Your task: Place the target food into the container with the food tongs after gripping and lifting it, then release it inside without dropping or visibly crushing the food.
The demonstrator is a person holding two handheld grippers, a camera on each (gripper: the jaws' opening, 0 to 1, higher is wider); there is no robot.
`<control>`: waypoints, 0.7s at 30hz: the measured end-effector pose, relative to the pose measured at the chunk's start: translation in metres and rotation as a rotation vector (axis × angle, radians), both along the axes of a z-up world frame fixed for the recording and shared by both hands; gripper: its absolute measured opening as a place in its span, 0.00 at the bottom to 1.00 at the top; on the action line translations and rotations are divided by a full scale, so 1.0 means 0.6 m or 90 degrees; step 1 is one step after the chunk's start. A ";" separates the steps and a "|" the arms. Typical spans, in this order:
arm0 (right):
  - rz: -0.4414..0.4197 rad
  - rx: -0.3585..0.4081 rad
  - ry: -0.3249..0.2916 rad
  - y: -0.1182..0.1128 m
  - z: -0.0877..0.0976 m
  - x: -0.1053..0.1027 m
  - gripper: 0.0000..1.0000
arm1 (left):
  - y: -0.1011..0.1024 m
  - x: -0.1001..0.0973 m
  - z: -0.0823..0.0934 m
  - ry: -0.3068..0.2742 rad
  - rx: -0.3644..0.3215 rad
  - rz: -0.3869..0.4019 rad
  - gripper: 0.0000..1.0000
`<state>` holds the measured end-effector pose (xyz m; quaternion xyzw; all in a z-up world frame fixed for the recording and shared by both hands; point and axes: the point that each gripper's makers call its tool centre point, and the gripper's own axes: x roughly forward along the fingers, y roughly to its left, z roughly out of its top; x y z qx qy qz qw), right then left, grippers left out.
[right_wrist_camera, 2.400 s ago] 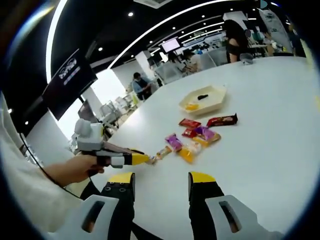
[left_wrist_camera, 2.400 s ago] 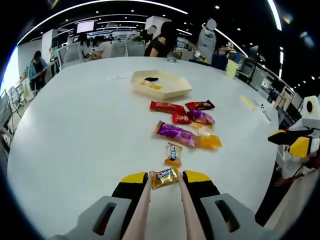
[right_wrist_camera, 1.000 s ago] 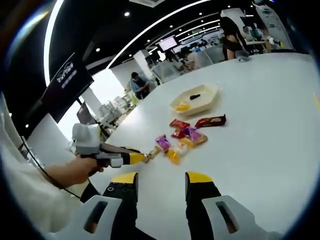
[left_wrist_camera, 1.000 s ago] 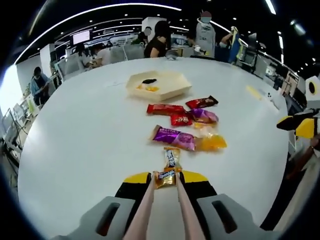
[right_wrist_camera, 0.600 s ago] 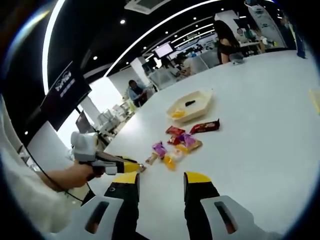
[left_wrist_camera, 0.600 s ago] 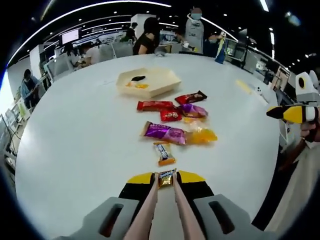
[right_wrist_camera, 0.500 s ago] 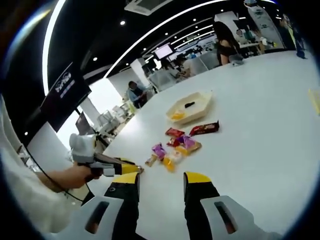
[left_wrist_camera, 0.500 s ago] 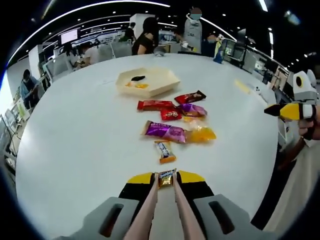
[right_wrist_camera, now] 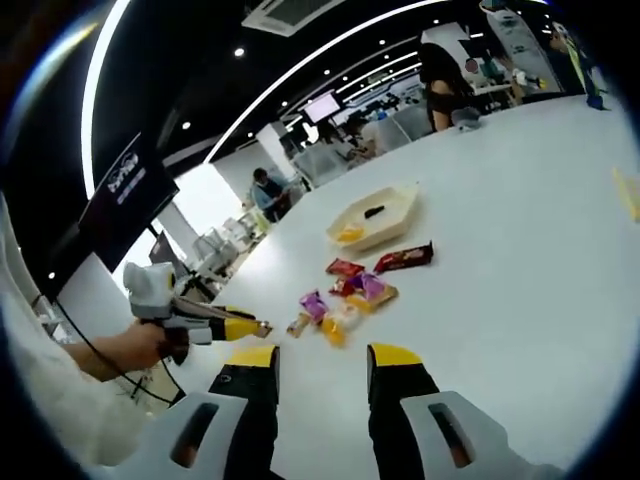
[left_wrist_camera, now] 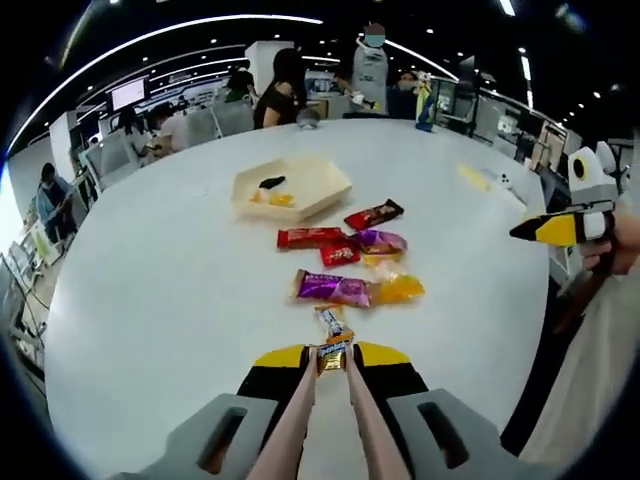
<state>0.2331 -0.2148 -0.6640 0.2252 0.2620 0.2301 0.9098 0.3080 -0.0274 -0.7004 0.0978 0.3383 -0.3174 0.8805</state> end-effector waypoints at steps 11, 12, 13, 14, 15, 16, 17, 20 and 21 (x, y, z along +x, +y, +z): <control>-0.023 0.004 0.000 -0.028 -0.002 -0.006 0.34 | -0.024 0.038 0.041 -0.030 -0.025 -0.004 0.15; -0.027 0.007 -0.001 -0.031 -0.001 -0.004 0.34 | -0.026 0.040 0.043 -0.029 -0.029 -0.005 0.15; -0.030 0.008 -0.002 -0.033 0.000 -0.002 0.34 | -0.027 0.043 0.045 -0.028 -0.034 -0.004 0.15; -0.031 0.008 -0.003 -0.035 0.001 -0.001 0.34 | -0.029 0.045 0.047 -0.030 -0.037 -0.005 0.15; -0.032 0.008 -0.004 -0.036 0.001 -0.001 0.34 | -0.032 0.047 0.048 -0.029 -0.038 -0.007 0.15; -0.033 0.007 -0.004 -0.037 0.000 -0.001 0.34 | -0.033 0.050 0.049 -0.029 -0.038 -0.007 0.15; -0.034 0.007 -0.004 -0.040 0.000 -0.001 0.34 | -0.033 0.051 0.049 -0.029 -0.038 -0.007 0.15; -0.045 0.011 -0.005 -0.051 0.000 -0.001 0.34 | -0.036 0.057 0.051 -0.029 -0.042 -0.007 0.15; -0.048 0.013 -0.005 -0.054 0.000 0.000 0.34 | -0.038 0.061 0.053 -0.028 -0.043 -0.005 0.15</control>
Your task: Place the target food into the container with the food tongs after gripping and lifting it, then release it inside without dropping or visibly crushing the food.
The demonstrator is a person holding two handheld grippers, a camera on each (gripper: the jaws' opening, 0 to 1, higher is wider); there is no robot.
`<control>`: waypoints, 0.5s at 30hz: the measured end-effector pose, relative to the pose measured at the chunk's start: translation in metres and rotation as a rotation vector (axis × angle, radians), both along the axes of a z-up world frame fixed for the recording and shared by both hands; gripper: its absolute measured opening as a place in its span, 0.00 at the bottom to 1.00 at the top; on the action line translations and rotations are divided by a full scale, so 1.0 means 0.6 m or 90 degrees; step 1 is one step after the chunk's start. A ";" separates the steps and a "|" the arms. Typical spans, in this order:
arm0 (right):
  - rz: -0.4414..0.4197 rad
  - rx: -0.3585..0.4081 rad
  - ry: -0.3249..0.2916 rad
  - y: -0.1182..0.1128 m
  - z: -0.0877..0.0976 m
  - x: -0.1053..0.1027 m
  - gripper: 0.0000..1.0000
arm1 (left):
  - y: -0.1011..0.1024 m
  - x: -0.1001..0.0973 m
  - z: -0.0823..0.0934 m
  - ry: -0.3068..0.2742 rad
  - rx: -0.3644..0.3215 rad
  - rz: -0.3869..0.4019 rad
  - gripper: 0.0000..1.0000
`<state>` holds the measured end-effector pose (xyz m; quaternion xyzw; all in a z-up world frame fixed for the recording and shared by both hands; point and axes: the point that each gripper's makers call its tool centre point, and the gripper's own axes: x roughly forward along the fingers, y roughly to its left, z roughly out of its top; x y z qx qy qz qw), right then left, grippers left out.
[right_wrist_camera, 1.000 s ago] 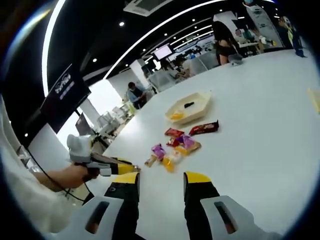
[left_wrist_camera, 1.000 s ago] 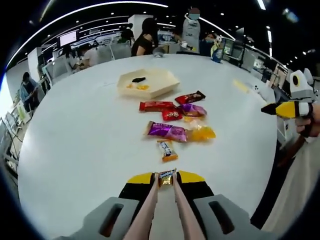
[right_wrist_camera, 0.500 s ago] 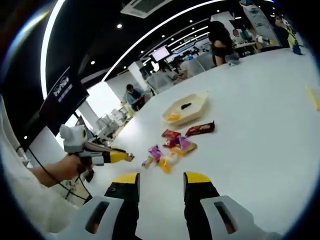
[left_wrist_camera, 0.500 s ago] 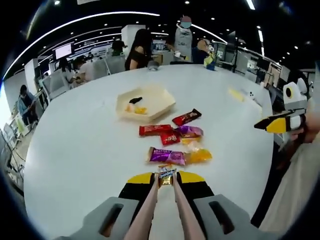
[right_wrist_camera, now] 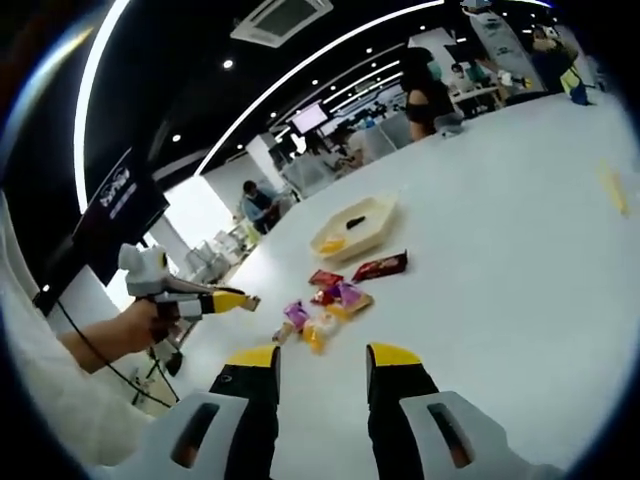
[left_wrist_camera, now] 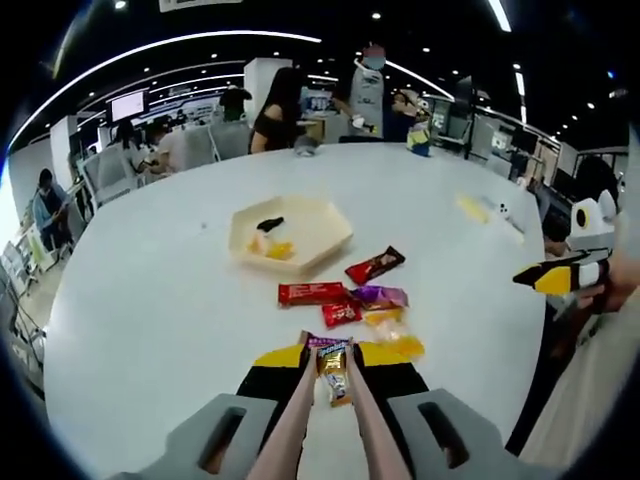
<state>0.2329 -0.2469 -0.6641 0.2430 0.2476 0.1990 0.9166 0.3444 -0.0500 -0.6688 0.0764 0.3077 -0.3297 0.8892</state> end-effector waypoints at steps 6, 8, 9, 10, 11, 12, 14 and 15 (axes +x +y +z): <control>-0.005 0.008 0.002 -0.002 -0.003 0.005 0.33 | -0.008 0.014 0.012 0.003 -0.011 0.008 0.16; -0.002 0.009 0.003 0.000 -0.004 0.006 0.33 | -0.011 0.020 0.020 0.007 -0.020 0.014 0.16; 0.003 0.010 0.005 0.004 -0.005 0.008 0.33 | -0.011 0.024 0.023 0.006 -0.024 0.017 0.16; 0.005 0.011 0.005 0.006 -0.005 0.009 0.33 | -0.011 0.026 0.024 0.005 -0.026 0.019 0.16; 0.008 0.011 0.005 0.008 -0.006 0.010 0.33 | -0.010 0.033 0.029 0.003 -0.029 0.022 0.16; 0.011 0.011 0.005 0.010 -0.006 0.011 0.33 | -0.009 0.037 0.032 0.002 -0.031 0.025 0.16; 0.017 0.011 0.004 0.014 -0.005 0.013 0.32 | -0.008 0.046 0.040 -0.002 -0.038 0.030 0.16; 0.019 0.011 0.004 0.015 -0.004 0.014 0.32 | -0.008 0.052 0.044 -0.003 -0.041 0.032 0.16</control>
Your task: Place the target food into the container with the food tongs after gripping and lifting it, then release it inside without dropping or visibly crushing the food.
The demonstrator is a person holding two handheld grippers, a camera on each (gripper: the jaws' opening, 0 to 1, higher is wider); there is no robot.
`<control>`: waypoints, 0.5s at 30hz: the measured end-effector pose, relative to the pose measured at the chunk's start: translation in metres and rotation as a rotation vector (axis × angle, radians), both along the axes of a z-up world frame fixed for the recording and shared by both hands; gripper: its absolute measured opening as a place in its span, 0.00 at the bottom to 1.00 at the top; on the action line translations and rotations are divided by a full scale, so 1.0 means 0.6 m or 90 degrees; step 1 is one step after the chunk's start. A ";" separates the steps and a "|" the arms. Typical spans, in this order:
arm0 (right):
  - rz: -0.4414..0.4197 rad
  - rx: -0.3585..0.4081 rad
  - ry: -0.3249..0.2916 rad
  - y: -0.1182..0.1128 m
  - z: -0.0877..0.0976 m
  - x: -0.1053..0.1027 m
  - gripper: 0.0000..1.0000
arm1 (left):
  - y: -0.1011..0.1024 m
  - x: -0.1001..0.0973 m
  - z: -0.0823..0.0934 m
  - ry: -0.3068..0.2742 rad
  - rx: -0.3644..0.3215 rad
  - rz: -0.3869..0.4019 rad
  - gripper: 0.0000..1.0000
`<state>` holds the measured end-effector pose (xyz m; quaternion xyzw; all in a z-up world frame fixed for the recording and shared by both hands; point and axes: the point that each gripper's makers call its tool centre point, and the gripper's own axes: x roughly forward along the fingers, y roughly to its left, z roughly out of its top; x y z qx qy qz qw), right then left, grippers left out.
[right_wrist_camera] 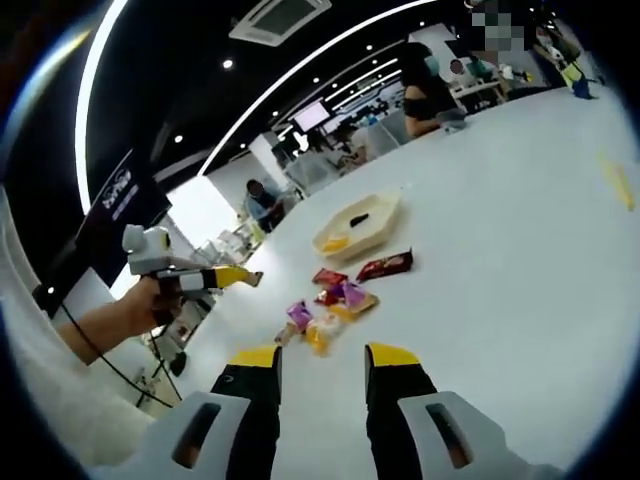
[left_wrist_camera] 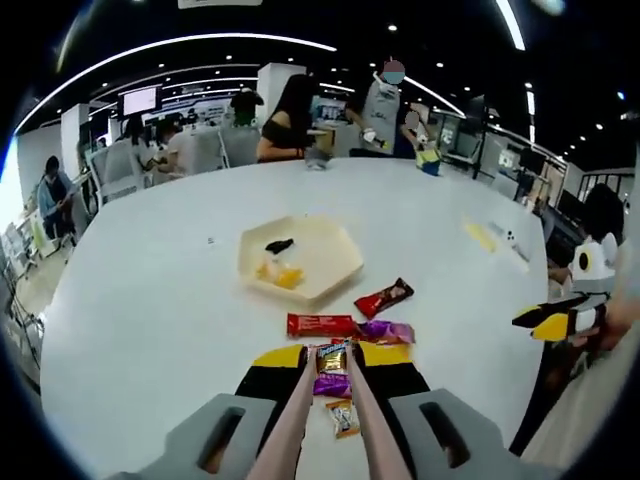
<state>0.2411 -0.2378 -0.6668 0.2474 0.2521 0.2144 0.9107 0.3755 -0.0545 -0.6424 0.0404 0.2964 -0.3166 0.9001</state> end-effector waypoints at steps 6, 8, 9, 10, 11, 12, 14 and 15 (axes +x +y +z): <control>-0.001 0.000 -0.004 0.000 0.003 0.002 0.32 | 0.002 0.026 0.019 -0.012 -0.011 0.007 0.16; -0.006 0.001 -0.005 -0.004 0.003 0.002 0.32 | 0.002 0.029 0.023 -0.014 -0.012 0.007 0.16; -0.010 0.002 -0.006 -0.006 0.003 0.002 0.32 | 0.000 0.038 0.031 -0.021 -0.013 0.006 0.16; -0.013 0.002 -0.006 -0.008 0.003 0.002 0.32 | -0.001 0.042 0.035 -0.024 -0.015 0.005 0.16; -0.016 0.002 -0.006 -0.010 0.003 0.002 0.32 | -0.002 0.052 0.042 -0.030 -0.017 0.004 0.16; -0.021 0.003 -0.007 -0.013 0.002 0.002 0.32 | -0.002 0.058 0.047 -0.034 -0.018 0.004 0.16; -0.028 0.005 -0.007 -0.016 0.002 0.002 0.32 | -0.005 0.069 0.057 -0.041 -0.019 0.002 0.16; -0.030 0.006 -0.006 -0.017 0.002 0.002 0.32 | -0.007 0.073 0.063 -0.045 -0.021 0.002 0.16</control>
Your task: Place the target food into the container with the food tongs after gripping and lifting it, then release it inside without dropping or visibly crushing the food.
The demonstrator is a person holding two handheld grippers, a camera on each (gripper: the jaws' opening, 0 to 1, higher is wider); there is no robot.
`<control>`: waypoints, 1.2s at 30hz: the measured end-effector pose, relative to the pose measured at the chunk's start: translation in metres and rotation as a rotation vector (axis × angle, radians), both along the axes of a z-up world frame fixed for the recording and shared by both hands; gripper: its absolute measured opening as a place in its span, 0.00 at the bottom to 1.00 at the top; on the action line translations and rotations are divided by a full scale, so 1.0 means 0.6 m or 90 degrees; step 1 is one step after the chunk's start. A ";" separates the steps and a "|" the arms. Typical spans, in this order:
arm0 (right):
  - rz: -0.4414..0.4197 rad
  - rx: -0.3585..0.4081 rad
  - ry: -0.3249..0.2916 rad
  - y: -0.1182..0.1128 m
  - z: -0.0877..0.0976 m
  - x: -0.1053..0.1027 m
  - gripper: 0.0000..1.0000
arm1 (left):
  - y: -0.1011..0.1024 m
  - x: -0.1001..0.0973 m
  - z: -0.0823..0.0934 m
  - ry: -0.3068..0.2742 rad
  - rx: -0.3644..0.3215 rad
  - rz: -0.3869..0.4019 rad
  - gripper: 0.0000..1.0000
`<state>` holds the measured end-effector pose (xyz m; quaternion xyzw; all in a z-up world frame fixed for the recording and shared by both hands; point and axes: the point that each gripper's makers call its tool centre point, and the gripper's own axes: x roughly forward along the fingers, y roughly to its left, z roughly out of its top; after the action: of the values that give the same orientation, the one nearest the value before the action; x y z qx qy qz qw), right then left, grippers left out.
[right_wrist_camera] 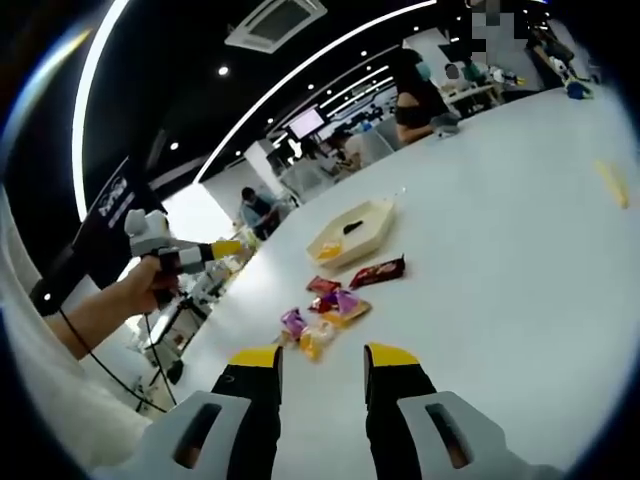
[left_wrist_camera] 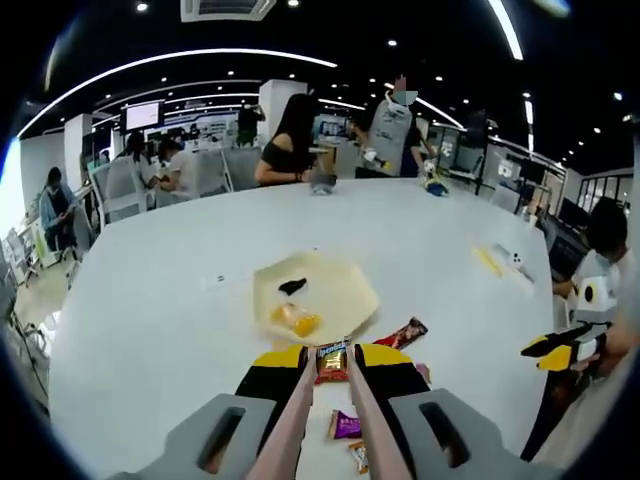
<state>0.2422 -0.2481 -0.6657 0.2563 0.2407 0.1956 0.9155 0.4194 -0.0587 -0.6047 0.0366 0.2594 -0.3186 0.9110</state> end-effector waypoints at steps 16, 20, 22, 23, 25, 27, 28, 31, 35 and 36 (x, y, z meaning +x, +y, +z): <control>-0.015 0.002 -0.003 -0.008 0.001 -0.003 0.32 | -0.028 0.050 0.059 -0.051 -0.006 -0.026 0.16; -0.016 0.005 -0.002 -0.008 -0.002 -0.006 0.32 | -0.041 0.071 0.072 -0.065 0.003 -0.039 0.16; -0.017 0.006 0.000 -0.009 -0.003 -0.006 0.31 | -0.051 0.080 0.077 -0.071 0.007 -0.047 0.16; -0.018 0.007 0.000 -0.010 -0.004 -0.006 0.31 | -0.054 0.084 0.079 -0.074 0.009 -0.051 0.16; -0.019 0.007 -0.003 -0.011 -0.002 -0.005 0.31 | -0.065 0.092 0.081 -0.078 0.013 -0.060 0.16; -0.022 0.009 -0.007 -0.014 -0.001 -0.004 0.31 | -0.076 0.099 0.079 -0.079 0.016 -0.068 0.16; -0.025 0.011 -0.009 -0.016 0.000 -0.003 0.31 | -0.081 0.101 0.076 -0.077 0.018 -0.071 0.16; -0.043 0.022 -0.007 -0.028 -0.005 -0.004 0.31 | -0.099 0.116 0.069 -0.080 0.032 -0.082 0.16; -0.039 0.021 0.000 -0.027 -0.013 -0.017 0.31 | -0.117 0.130 0.063 -0.077 0.032 -0.091 0.16; -0.037 0.019 0.001 -0.027 -0.015 -0.019 0.31 | -0.120 0.132 0.062 -0.076 0.031 -0.091 0.16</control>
<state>0.2308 -0.2641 -0.6746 0.2768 0.2308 0.1724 0.9167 0.4987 -0.1306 -0.5676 0.0962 0.2092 -0.3733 0.8987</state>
